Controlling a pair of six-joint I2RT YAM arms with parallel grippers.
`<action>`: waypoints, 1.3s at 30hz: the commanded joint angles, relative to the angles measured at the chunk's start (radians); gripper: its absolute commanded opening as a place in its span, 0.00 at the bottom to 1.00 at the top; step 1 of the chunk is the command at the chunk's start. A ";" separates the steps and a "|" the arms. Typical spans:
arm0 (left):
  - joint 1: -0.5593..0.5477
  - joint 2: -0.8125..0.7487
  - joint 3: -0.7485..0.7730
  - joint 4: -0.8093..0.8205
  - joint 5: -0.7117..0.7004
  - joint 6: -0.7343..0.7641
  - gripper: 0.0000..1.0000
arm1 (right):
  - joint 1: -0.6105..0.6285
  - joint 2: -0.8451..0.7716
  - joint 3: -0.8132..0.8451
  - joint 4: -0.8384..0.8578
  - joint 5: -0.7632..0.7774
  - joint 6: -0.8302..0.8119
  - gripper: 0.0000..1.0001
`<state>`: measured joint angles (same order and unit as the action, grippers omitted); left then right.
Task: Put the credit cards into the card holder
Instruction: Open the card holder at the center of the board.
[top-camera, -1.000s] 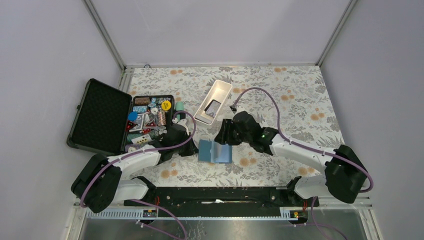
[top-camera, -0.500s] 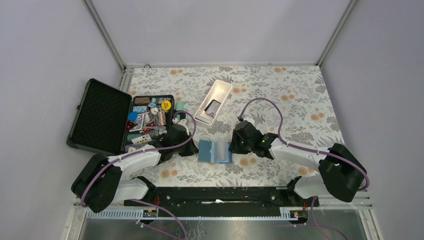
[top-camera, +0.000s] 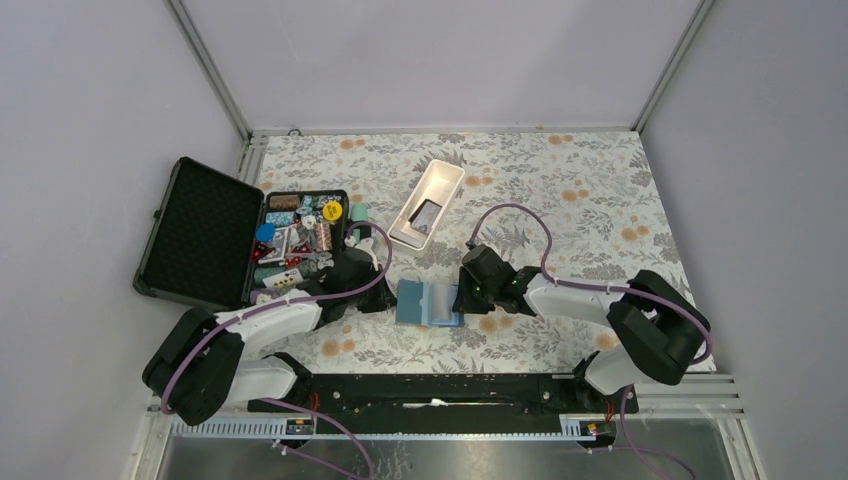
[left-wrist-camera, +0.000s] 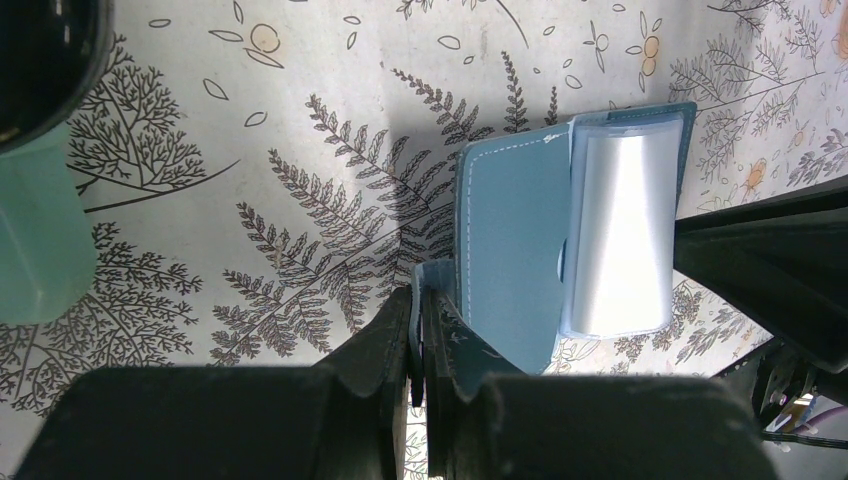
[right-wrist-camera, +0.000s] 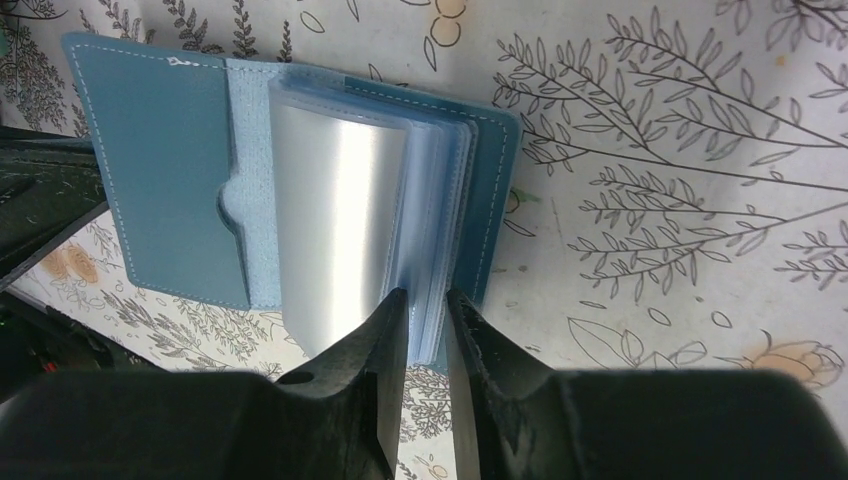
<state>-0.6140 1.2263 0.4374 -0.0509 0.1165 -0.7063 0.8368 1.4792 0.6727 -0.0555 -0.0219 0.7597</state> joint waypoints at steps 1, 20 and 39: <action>0.006 0.004 0.026 0.046 0.009 0.014 0.00 | 0.008 0.028 0.043 0.073 -0.043 -0.008 0.27; 0.005 0.011 0.046 0.045 0.031 0.013 0.00 | 0.057 0.110 0.151 0.145 -0.101 -0.005 0.26; 0.005 -0.068 0.098 -0.052 0.013 0.039 0.29 | 0.060 0.114 0.122 0.147 -0.038 0.024 0.13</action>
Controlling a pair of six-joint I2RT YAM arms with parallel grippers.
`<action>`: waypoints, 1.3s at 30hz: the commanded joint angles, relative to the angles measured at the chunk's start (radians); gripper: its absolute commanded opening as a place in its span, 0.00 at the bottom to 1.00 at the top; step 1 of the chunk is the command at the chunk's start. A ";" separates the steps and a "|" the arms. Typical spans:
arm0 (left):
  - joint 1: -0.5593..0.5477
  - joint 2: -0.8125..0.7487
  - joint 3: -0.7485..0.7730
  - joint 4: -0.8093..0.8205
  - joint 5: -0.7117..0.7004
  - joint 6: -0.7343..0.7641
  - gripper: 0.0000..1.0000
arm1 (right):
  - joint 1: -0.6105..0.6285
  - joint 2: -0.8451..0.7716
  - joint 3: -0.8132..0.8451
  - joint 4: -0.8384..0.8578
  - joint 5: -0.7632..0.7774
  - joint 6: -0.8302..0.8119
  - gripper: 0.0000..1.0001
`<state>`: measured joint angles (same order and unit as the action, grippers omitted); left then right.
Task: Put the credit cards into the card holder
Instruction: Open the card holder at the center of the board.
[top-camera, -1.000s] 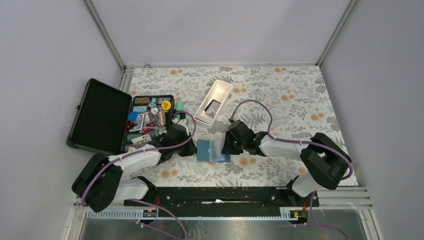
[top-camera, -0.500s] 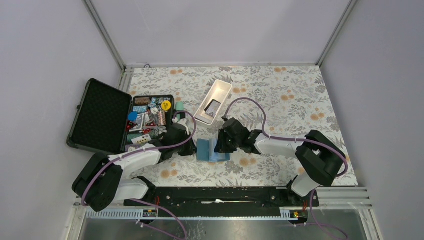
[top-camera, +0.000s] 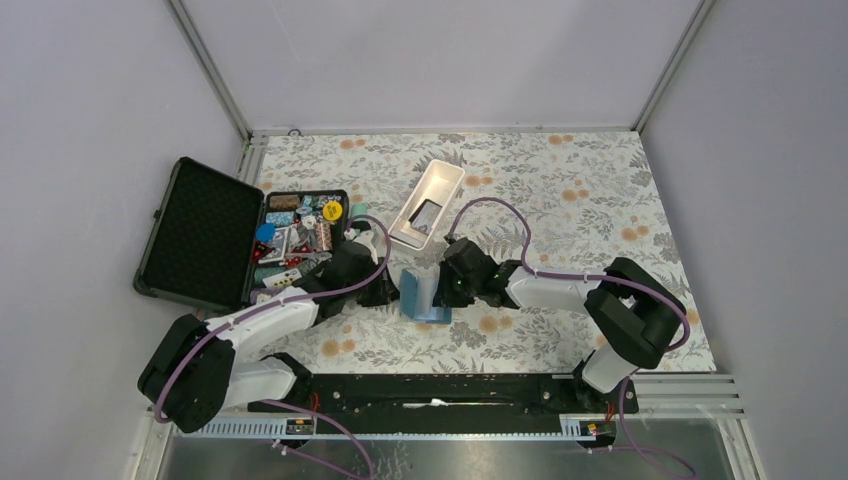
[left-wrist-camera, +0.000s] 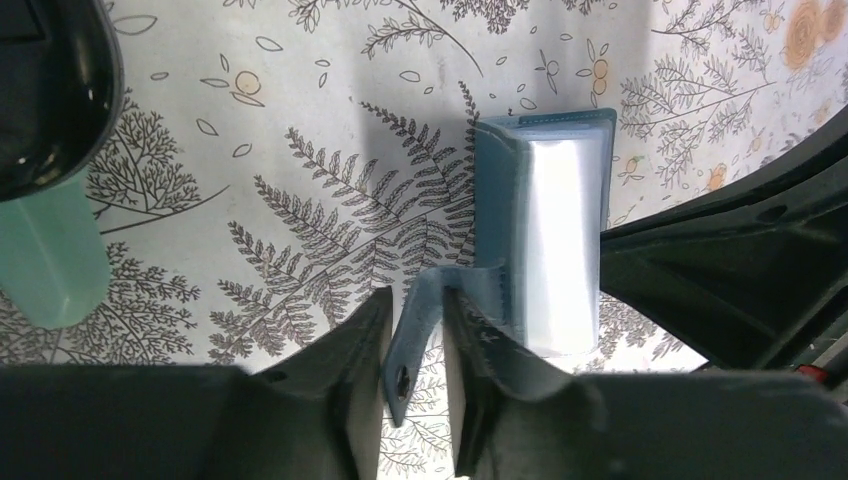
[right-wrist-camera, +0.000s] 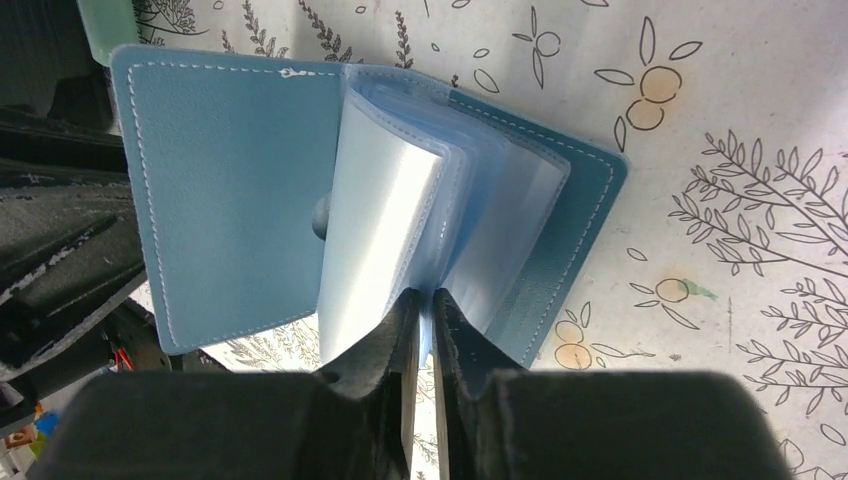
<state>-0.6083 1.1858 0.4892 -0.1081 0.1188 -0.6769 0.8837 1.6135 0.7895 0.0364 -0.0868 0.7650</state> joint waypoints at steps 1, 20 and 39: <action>-0.001 -0.037 0.051 -0.003 0.005 0.008 0.35 | 0.012 -0.021 0.001 0.063 0.022 0.022 0.12; -0.140 -0.100 0.171 -0.136 -0.128 0.112 0.99 | 0.012 -0.012 -0.031 0.124 0.003 0.051 0.07; -0.250 0.026 0.146 -0.053 -0.262 0.119 0.99 | 0.012 -0.056 -0.041 0.095 0.039 0.047 0.02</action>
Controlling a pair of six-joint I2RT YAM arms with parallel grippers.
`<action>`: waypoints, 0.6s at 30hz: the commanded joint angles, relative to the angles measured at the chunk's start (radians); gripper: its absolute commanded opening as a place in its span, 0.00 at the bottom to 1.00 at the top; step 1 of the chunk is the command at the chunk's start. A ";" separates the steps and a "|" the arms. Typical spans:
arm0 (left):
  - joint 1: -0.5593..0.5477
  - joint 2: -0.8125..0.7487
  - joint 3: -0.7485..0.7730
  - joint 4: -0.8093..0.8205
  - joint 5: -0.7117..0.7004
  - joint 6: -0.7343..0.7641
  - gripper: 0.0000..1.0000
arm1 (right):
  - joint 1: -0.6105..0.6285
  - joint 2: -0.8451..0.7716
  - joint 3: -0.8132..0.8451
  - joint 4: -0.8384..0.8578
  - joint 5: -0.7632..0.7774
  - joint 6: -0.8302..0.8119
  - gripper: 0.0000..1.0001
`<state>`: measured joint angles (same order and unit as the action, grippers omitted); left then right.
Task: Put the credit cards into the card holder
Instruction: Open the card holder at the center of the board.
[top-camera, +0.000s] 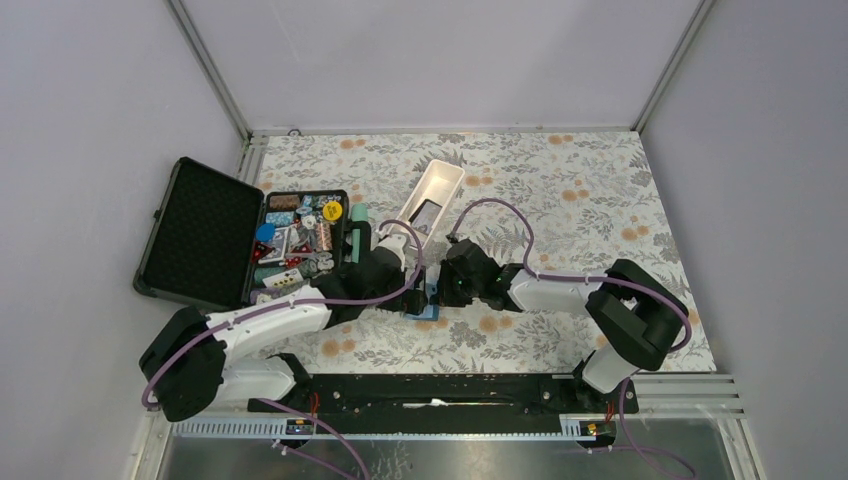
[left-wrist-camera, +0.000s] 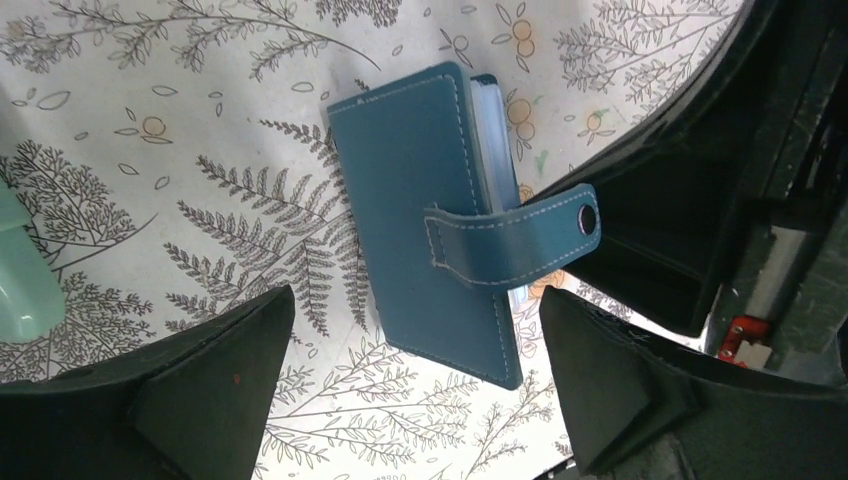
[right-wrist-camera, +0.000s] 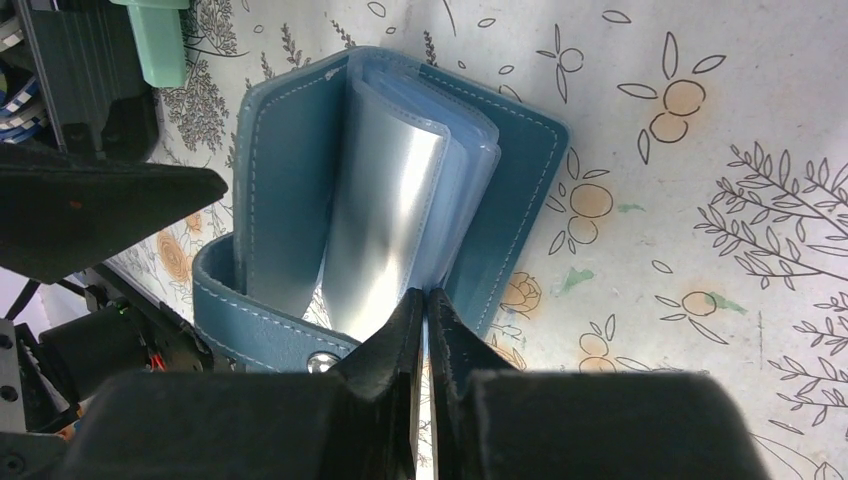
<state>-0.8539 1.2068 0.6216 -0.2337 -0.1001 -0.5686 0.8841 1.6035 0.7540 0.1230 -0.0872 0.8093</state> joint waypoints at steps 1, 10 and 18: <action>-0.005 0.010 0.014 0.080 -0.040 0.008 0.99 | 0.012 -0.046 -0.007 0.009 0.041 0.001 0.02; -0.009 0.067 0.028 0.109 -0.025 -0.010 0.76 | 0.012 -0.079 -0.017 -0.019 0.067 0.000 0.00; -0.014 0.093 0.045 0.124 -0.016 -0.022 0.42 | 0.012 -0.141 -0.023 -0.098 0.155 -0.039 0.00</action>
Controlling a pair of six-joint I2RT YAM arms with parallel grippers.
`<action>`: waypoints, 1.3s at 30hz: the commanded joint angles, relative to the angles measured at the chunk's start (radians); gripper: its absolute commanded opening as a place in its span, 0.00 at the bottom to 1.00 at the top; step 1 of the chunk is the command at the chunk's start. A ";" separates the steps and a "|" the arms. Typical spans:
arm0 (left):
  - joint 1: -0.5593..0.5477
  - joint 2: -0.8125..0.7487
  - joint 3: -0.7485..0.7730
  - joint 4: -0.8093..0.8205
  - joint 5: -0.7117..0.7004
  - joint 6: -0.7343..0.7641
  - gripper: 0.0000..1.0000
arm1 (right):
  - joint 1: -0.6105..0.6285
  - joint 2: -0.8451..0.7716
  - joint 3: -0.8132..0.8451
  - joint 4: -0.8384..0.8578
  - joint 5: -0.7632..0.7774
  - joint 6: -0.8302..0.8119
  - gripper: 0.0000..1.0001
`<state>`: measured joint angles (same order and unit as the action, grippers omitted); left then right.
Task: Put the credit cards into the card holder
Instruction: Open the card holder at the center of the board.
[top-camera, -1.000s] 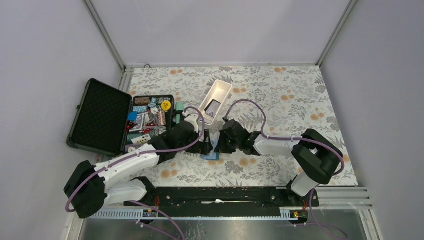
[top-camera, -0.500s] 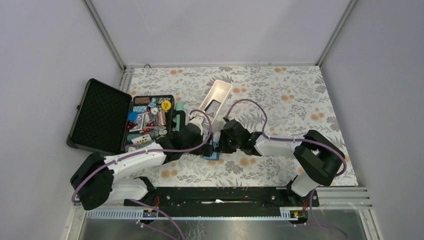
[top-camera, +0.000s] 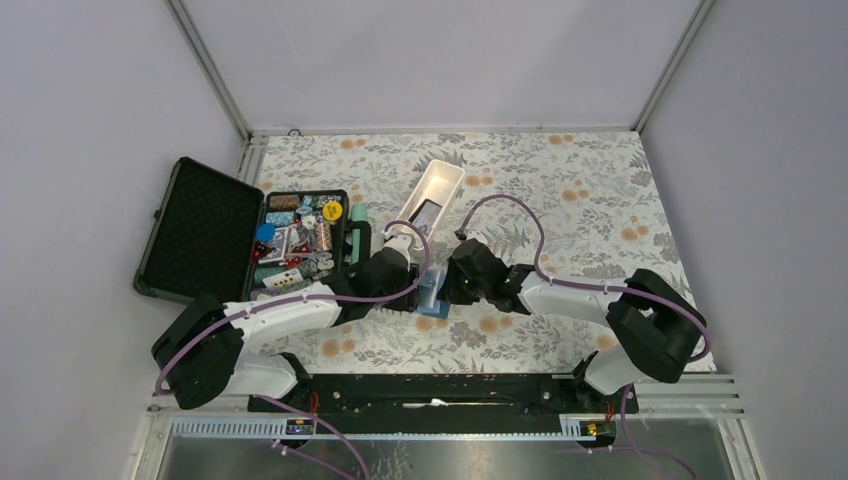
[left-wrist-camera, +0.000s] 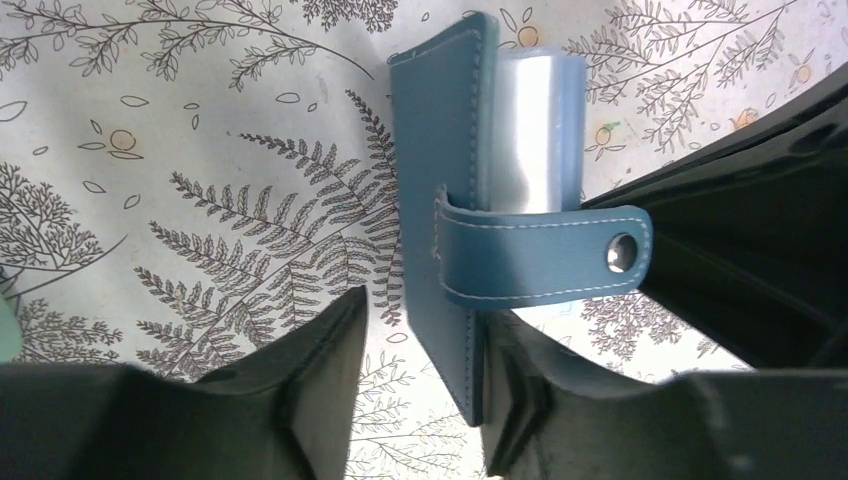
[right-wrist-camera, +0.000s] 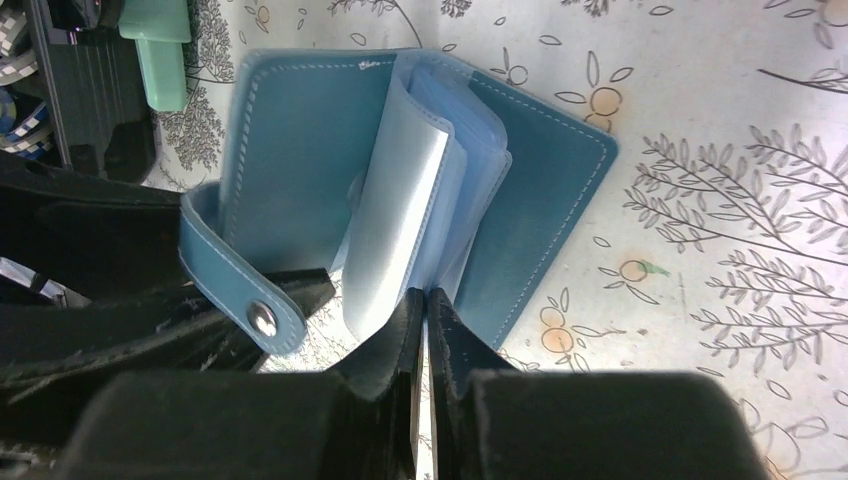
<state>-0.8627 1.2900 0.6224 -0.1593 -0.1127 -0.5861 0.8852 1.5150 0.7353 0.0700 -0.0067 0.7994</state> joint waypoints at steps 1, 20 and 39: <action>-0.006 0.013 0.046 0.049 -0.005 -0.005 0.39 | 0.011 -0.059 -0.008 -0.049 0.080 -0.030 0.00; -0.005 0.017 -0.007 0.147 0.046 -0.098 0.10 | 0.008 -0.155 -0.088 -0.110 0.150 -0.040 0.00; -0.016 0.044 0.010 0.272 0.159 -0.021 0.74 | 0.009 -0.218 -0.076 -0.080 0.156 -0.018 0.00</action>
<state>-0.8688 1.3075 0.5953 0.0544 0.0349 -0.6258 0.8856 1.3174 0.6472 -0.0254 0.1158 0.7746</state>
